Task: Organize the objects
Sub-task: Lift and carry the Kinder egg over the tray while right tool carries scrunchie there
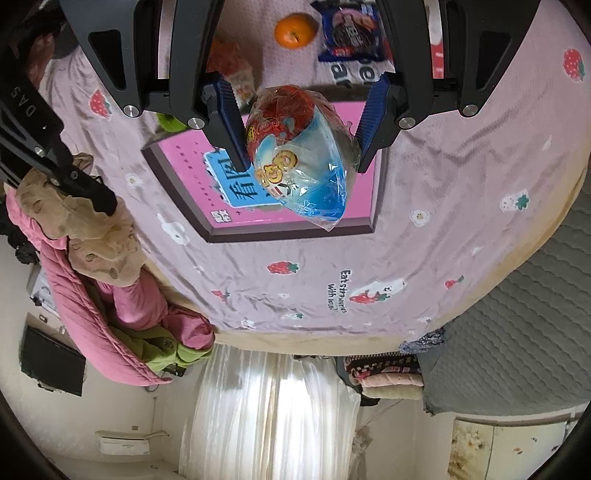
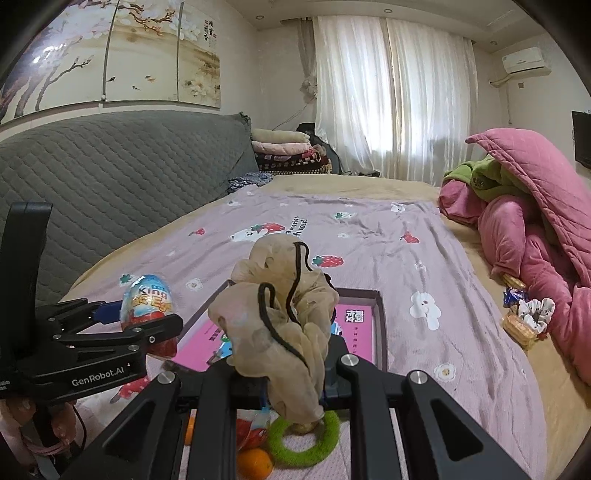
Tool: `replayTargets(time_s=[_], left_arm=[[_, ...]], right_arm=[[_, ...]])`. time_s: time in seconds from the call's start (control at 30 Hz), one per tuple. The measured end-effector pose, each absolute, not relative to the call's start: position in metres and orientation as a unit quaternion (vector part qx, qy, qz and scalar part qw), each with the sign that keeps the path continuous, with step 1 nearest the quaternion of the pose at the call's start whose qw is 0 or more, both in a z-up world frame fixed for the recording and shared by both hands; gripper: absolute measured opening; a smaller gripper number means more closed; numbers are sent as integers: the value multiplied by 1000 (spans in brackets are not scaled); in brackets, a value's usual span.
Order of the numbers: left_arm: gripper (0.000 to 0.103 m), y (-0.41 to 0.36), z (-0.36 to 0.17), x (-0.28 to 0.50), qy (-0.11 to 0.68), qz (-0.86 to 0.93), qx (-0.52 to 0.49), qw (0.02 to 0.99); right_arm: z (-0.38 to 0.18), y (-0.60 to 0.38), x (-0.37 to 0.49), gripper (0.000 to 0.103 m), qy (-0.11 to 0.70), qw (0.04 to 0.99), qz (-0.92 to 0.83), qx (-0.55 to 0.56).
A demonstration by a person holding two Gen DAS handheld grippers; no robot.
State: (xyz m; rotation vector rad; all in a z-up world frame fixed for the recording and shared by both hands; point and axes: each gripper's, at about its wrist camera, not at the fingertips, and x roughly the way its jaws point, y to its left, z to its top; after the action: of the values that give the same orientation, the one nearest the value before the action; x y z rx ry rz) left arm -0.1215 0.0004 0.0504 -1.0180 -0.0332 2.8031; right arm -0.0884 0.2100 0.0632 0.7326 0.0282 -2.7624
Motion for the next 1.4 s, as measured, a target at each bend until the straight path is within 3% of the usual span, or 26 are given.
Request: replayTargets(time_s=[0.8, 1.4], left_arm=[[58, -12, 41, -205, -8, 938, -341, 53], [58, -4, -19, -241, 2, 921, -387, 48]], right_arm=[[70, 217, -159, 18, 25, 126, -962, 241], [-17, 227, -217, 20, 48, 107, -930, 349]])
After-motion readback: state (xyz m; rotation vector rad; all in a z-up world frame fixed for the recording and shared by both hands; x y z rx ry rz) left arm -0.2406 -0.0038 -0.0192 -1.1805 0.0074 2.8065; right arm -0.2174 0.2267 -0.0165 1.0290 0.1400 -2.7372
